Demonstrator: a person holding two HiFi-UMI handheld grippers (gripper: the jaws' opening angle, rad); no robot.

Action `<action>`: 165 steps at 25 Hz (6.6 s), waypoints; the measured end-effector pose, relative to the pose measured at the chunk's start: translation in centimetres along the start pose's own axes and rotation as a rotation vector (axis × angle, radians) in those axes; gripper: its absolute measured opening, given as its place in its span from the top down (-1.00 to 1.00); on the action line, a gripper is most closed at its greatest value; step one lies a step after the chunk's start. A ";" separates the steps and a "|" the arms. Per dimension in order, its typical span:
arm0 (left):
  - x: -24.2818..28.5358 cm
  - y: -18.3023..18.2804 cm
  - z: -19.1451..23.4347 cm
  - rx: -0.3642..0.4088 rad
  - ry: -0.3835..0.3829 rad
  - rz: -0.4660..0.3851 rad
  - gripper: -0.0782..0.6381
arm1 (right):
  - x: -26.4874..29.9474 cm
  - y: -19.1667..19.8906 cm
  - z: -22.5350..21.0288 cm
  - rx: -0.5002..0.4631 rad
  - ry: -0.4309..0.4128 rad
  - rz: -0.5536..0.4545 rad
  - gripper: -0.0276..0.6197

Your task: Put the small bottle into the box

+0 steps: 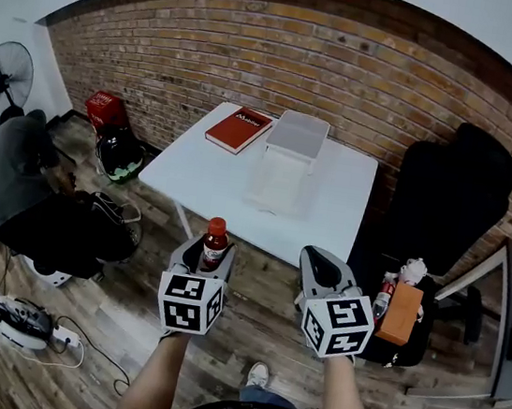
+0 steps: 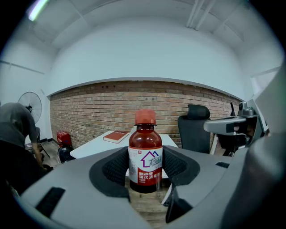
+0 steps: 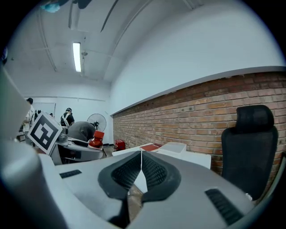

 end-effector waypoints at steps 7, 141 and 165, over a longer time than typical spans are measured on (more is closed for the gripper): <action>2.8 -1.3 -0.5 -0.017 -0.032 0.017 0.12 | 2.3 -0.5 -2.8 0.001 -0.043 0.005 0.85; 40.1 -0.8 -1.8 0.527 0.636 0.959 0.12 | 23.2 -8.3 -20.7 0.143 0.344 0.042 0.85; 40.6 1.9 -3.4 0.594 0.604 1.078 0.12 | 22.9 -7.6 -21.4 0.149 0.332 0.047 0.85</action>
Point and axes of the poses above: the fingertips, and each gripper's own axes: x forward along the fingers, z to its left, y out of its underside, the point moved 3 cm from there along -x, backward along the fingers, and after that the axes turned 11 degrees about z, right-handed, at the moved point
